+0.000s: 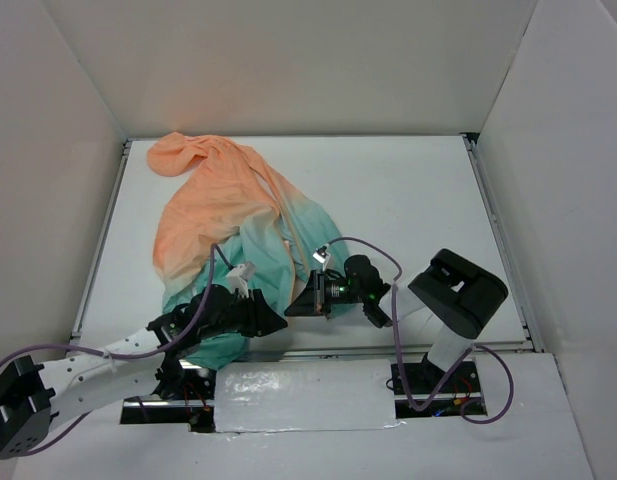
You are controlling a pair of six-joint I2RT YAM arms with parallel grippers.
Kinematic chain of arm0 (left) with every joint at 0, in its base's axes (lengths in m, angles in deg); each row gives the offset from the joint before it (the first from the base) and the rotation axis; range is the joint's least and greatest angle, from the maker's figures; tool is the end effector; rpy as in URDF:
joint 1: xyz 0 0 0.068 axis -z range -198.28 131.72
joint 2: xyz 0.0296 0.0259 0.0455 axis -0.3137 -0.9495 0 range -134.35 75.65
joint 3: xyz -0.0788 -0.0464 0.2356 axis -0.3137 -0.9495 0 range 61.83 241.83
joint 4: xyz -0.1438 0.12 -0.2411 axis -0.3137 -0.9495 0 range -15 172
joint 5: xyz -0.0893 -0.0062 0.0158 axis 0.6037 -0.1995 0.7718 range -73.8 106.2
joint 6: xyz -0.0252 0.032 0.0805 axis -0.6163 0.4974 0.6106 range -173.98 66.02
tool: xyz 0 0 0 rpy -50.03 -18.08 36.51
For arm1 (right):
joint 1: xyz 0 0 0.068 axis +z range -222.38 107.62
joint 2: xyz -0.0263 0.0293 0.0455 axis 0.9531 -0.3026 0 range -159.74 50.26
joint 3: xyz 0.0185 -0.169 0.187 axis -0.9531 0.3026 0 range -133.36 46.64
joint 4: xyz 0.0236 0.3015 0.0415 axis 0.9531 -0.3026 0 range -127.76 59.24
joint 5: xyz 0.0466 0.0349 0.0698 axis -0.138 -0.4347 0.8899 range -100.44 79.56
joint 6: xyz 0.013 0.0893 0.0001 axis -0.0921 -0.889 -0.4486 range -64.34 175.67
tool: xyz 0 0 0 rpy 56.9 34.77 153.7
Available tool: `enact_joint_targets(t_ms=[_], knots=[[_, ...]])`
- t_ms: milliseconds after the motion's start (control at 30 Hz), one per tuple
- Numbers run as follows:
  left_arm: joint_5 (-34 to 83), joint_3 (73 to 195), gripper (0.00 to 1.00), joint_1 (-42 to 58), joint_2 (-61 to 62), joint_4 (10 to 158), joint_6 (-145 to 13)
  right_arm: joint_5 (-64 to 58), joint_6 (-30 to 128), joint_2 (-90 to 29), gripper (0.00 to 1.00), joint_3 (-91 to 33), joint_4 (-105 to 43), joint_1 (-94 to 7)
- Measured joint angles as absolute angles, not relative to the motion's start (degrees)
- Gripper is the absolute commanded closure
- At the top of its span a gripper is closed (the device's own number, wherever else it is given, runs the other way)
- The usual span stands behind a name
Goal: Zip up the jacket
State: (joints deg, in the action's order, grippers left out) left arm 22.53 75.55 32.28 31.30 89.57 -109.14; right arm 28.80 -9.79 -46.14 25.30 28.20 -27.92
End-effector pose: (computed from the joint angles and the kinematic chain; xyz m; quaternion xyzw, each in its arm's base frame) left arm 0.1641 -0.2135 0.1263 -0.0029 0.8334 -0.4668 0.2957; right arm 0.1863 0.2544 0.0513 -0.0614 0.7769 0.6177 0.1053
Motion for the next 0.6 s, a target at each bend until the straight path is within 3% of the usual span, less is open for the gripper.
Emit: enact_joint_targets(t_ms=[200, 333, 600], knots=[[23.16, 74.67, 0.41, 32.28, 31.62, 91.12, -109.2, 31.14, -8.96, -46.97, 1.0, 24.78, 28.33, -28.37], [23.6, 73.49, 0.52, 32.28, 31.6, 91.71, -109.53, 32.65, -8.28, -47.45, 1.0, 24.21, 28.22, -28.83], [23.6, 71.57, 0.63, 32.28, 32.8, 93.35, -109.71, 34.07, -6.27, -47.49, 1.0, 23.38, 26.95, -29.8]])
